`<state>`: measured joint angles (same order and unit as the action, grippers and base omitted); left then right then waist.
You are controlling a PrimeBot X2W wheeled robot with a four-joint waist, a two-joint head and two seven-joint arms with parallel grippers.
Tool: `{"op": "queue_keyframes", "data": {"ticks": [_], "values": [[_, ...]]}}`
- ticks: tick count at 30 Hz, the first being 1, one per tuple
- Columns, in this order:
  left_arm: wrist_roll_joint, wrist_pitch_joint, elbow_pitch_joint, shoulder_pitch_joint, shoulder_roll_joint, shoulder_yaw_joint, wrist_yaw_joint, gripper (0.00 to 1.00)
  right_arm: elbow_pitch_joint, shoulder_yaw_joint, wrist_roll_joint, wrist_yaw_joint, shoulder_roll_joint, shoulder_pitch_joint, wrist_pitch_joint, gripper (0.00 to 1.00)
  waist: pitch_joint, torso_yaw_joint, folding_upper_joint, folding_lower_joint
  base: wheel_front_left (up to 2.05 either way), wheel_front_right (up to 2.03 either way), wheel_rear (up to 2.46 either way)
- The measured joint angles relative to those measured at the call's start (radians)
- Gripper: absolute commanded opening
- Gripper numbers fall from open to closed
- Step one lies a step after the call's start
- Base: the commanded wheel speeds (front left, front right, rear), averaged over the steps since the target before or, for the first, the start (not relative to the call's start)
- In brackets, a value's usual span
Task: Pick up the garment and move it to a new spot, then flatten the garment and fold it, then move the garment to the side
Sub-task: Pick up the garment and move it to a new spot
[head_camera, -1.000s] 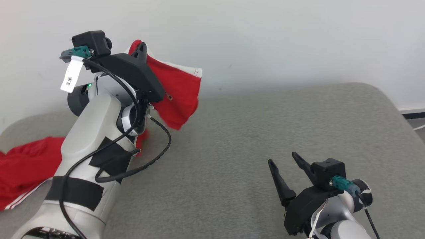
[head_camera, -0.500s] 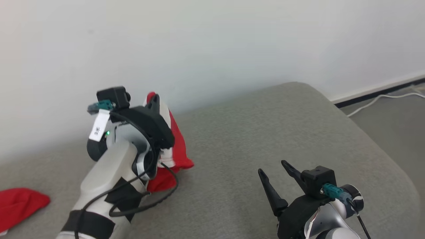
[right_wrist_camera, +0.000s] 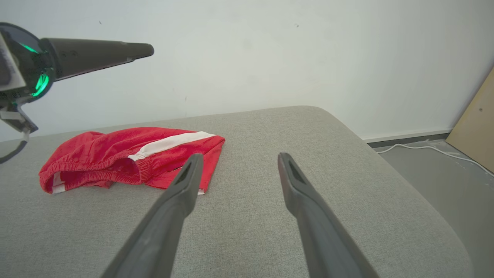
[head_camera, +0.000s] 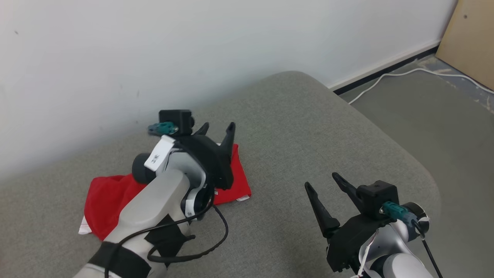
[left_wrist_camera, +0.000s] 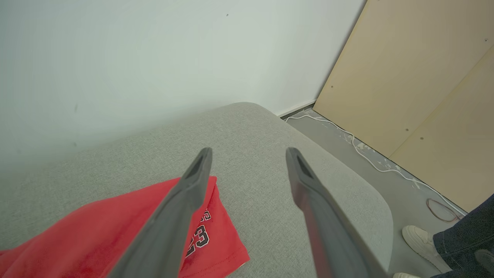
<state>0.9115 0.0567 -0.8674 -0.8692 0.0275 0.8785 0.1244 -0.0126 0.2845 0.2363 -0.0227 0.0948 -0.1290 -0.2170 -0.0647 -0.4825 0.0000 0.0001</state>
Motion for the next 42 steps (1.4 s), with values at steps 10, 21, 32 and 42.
{"op": "queue_keyframes", "data": {"ticks": [10,21,32,42], "values": [[-0.082,-0.120,-0.035,-0.064,0.003,0.182,0.000,1.00,0.012,-0.035,0.010,-0.014,0.002,0.000,0.024,1.00,0.039,0.057,0.0000,0.0000,0.00,0.00,0.00],[-0.112,-0.199,-0.146,-0.048,0.006,0.196,0.000,1.00,-0.008,-0.006,0.017,-0.013,-0.006,0.011,0.024,1.00,0.047,0.107,0.0000,-0.0001,0.00,0.00,0.00],[-0.108,-0.250,-0.163,-0.024,0.007,0.188,0.000,1.00,-0.016,-0.007,0.032,-0.014,-0.007,0.025,0.026,1.00,0.149,0.082,0.0001,0.0001,0.00,0.00,0.00],[-0.107,-0.258,-0.183,-0.064,0.008,0.177,0.000,1.00,0.018,0.002,0.041,-0.017,-0.016,-0.019,0.045,1.00,0.223,0.088,0.0001,0.0001,0.00,0.00,0.00]]}}
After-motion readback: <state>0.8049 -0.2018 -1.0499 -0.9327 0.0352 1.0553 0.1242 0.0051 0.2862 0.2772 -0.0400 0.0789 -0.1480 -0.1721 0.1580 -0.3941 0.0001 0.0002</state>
